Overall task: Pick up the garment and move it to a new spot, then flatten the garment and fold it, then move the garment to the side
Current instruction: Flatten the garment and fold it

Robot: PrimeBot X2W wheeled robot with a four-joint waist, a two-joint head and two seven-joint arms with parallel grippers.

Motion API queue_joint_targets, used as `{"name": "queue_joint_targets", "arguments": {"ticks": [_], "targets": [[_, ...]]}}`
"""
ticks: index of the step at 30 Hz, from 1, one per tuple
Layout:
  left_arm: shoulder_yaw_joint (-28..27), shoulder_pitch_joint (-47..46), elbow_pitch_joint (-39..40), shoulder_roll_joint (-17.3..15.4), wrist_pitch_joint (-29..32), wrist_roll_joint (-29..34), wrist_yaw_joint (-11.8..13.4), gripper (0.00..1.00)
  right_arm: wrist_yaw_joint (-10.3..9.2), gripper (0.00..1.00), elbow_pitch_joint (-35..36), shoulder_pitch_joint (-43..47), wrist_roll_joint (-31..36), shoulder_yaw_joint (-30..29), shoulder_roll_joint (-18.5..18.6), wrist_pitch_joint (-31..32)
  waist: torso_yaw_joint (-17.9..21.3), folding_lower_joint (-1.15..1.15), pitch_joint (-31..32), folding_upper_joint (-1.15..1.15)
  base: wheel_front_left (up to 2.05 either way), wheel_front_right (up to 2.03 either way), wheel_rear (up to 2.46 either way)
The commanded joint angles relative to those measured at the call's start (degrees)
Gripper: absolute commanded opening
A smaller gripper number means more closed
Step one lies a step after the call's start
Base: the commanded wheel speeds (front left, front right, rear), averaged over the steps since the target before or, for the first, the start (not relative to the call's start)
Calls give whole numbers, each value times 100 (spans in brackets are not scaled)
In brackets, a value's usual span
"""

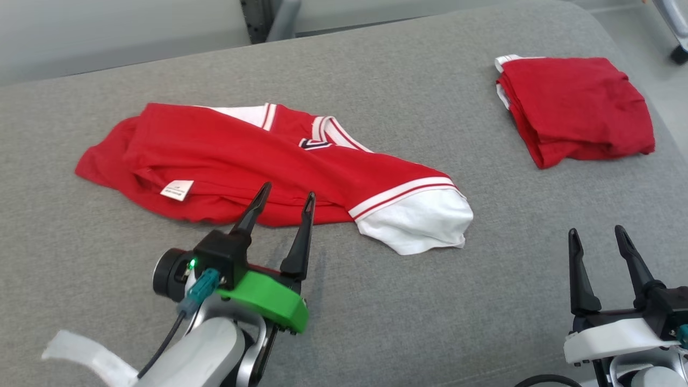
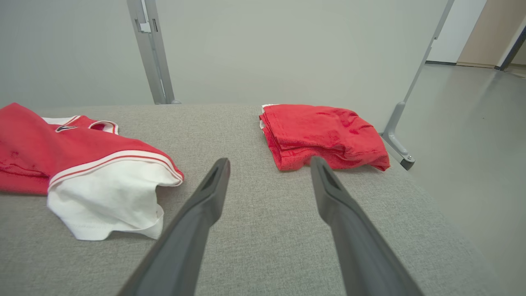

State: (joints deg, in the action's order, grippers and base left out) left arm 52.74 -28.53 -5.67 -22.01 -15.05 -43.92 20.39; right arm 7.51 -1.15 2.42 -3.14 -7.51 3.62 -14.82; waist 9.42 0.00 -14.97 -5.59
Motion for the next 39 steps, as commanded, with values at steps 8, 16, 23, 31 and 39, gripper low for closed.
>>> {"name": "queue_joint_targets", "arguments": {"ticks": [8, 16, 23, 31, 39], "targets": [[-1386, 1858, 382, -17, -8, 1285, -291, 100, -4, 100, -18, 486, 28, -152, 136, -38, -1195, 0, 929, 0, 0, 0, 0], [-2677, 3056, 128, 320, -9, 2023, -824, 100, -4, 100, -206, 775, 62, -289, 135, -38, -1425, 0, 1121, 0, 0, 0, 0], [-3422, 3377, 77, 652, -9, 2420, -1256, 100, -4, 100, -228, 832, 37, -276, 133, -38, -1454, 0, 1156, 0, 0, 0, 0], [-3844, 2991, -165, 1034, -9, 2784, -1831, 100, -4, 100, -153, 643, 24, -157, 174, -38, -1324, 0, 984, 0, 0, 0, 0], [-3703, 1018, -1394, 1367, 372, 2583, -2415, 100, -4, 100, 53, 104, 36, 20, 207, -38, -1124, 0, -10, 0, 0, 0, 0]]}}
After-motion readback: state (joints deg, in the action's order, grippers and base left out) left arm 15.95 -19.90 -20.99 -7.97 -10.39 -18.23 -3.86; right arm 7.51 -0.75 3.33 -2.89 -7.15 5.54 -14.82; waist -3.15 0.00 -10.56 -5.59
